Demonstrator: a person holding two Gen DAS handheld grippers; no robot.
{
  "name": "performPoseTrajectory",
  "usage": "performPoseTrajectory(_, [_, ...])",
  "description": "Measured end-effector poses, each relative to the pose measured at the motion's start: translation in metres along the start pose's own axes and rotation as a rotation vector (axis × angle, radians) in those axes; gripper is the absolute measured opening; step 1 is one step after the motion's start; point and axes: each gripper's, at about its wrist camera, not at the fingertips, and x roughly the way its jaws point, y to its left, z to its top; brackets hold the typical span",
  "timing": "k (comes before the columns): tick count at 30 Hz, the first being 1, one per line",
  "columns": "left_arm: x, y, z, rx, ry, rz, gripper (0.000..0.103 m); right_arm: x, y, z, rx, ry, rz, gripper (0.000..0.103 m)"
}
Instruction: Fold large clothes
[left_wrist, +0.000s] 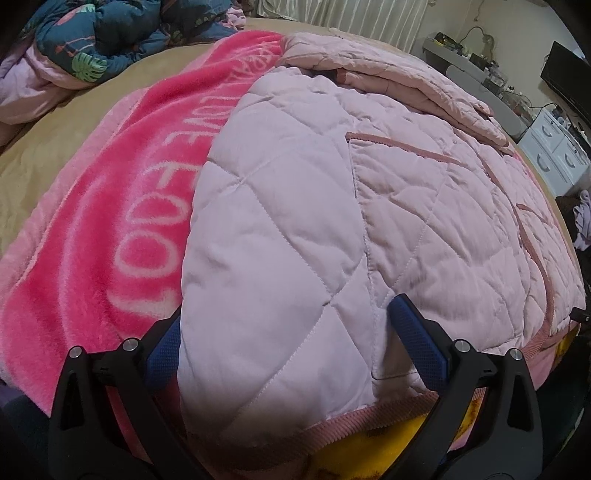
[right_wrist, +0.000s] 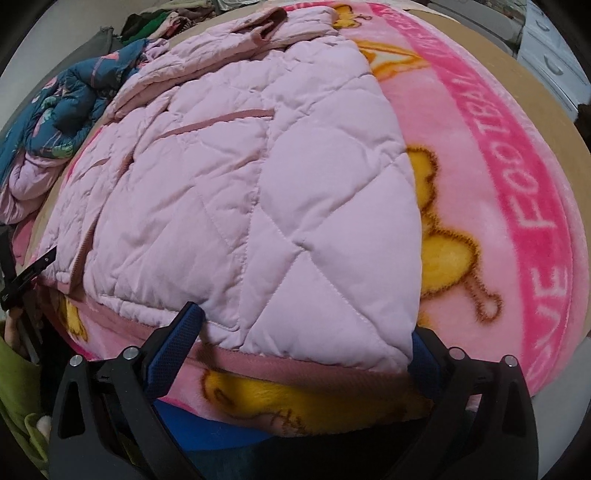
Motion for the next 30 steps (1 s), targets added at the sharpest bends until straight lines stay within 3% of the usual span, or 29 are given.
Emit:
performPoseTrajectory(3, [-0.002, -0.002, 0.000, 0.007, -0.002, -0.005, 0.094, -0.009, 0.001, -0.004, -0.006, -0.041, 0.013, 0.069])
performPoseTrajectory(6, [-0.008, -0.006, 0.000, 0.018, -0.014, -0.026, 0.081, -0.023, -0.007, -0.006, 0.022, -0.100, 0.056, 0.043])
performPoseTrajectory(7, [-0.010, -0.008, 0.000, 0.026, -0.020, -0.027, 0.073, -0.027, -0.010, -0.006, 0.031, -0.108, 0.071, 0.041])
performPoseTrajectory(10, [-0.018, -0.014, 0.001, 0.053, -0.042, -0.022, 0.048, -0.038, -0.017, -0.003, 0.054, -0.138, 0.143, 0.039])
performPoseTrajectory(13, [-0.024, -0.018, 0.003, 0.072, -0.055, -0.005, 0.028, -0.034, -0.014, 0.003, 0.022, -0.097, 0.132, 0.045])
performPoseTrajectory(14, [-0.026, -0.017, 0.003, 0.074, -0.057, -0.012, 0.027, -0.030, -0.012, 0.004, 0.014, -0.071, 0.138, 0.057])
performPoseTrajectory(17, [-0.027, -0.015, 0.001, 0.064, -0.047, -0.027, 0.026, -0.015, 0.000, 0.002, -0.027, -0.015, 0.110, 0.073])
performPoseTrajectory(20, [-0.024, -0.013, -0.002, 0.062, -0.030, -0.031, 0.027, 0.002, 0.009, -0.001, -0.050, 0.030, 0.076, 0.073])
performPoseTrajectory(21, [-0.023, -0.014, -0.002, 0.065, -0.028, -0.029, 0.027, 0.003, 0.010, -0.001, -0.043, 0.025, 0.073, 0.072])
performPoseTrajectory(23, [-0.024, -0.016, -0.002, 0.071, -0.035, -0.028, 0.022, -0.006, 0.009, 0.001, -0.027, -0.035, 0.124, 0.046])
performPoseTrajectory(25, [-0.026, -0.018, 0.000, 0.079, -0.048, -0.027, 0.016, -0.018, 0.007, 0.003, -0.001, -0.100, 0.173, 0.036])
performPoseTrajectory(30, [-0.049, -0.024, 0.016, 0.069, -0.140, -0.063, 0.009, -0.045, 0.007, 0.010, 0.022, -0.228, 0.237, 0.030])
